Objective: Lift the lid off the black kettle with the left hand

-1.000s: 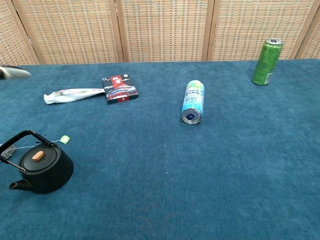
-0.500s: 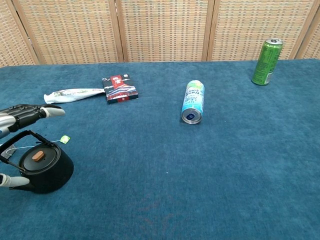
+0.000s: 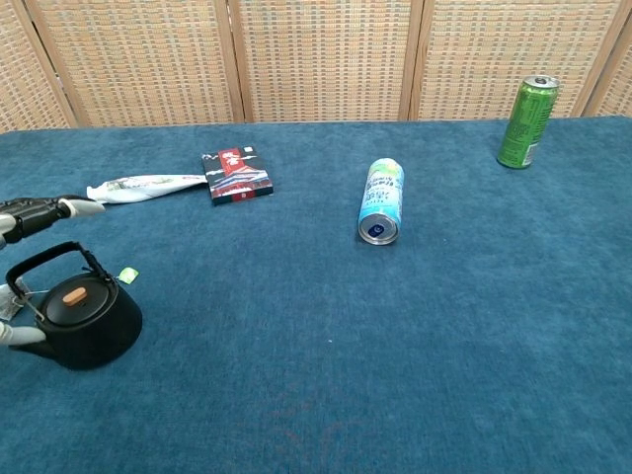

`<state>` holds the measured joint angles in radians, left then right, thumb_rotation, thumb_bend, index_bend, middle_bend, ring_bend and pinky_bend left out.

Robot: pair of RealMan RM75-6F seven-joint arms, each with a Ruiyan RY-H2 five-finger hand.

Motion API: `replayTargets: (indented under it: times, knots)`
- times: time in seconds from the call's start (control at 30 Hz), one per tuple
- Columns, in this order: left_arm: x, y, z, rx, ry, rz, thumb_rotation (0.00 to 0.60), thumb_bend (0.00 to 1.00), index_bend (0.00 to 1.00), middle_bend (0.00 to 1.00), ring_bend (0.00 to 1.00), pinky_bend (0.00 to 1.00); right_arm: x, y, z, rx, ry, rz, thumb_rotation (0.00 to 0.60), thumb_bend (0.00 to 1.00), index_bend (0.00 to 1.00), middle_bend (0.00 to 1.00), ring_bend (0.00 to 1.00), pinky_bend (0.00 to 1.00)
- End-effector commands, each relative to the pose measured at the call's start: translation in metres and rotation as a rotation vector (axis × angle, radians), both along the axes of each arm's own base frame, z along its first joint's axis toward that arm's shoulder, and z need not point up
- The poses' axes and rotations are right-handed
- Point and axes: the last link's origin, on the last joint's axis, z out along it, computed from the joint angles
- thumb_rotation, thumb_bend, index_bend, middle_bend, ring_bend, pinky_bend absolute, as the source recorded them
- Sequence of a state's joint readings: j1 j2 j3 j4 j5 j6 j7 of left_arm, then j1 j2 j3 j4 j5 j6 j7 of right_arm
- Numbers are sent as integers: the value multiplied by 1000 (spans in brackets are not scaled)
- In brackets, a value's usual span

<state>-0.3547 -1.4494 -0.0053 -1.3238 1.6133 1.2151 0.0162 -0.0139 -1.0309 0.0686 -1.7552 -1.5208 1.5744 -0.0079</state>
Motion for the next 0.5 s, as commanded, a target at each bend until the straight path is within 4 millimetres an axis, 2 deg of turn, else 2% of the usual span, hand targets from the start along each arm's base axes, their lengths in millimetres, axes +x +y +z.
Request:
replayTargets:
  times: [0.03,0.33,0.4,0.5]
  knots:
    - [-7,22,11,37,4,24,600,161,0,0,0,0,0,-1,-1,2,2,-2,600,0,0,0,0,0]
    - [-9,78,22,74,8,40,600,161,0,0,0,0,0,-3,-5,14,15,-12,600,0,0,0,0,0]
    - [-8,81,26,75,-8,37,600,161,0,0,0,0,0,-3,-5,9,15,-13,600,0,0,0,0,0]
    - [-7,75,38,78,-63,15,600,161,0,0,0,0,0,-3,-5,7,15,-13,600,0,0,0,0,0]
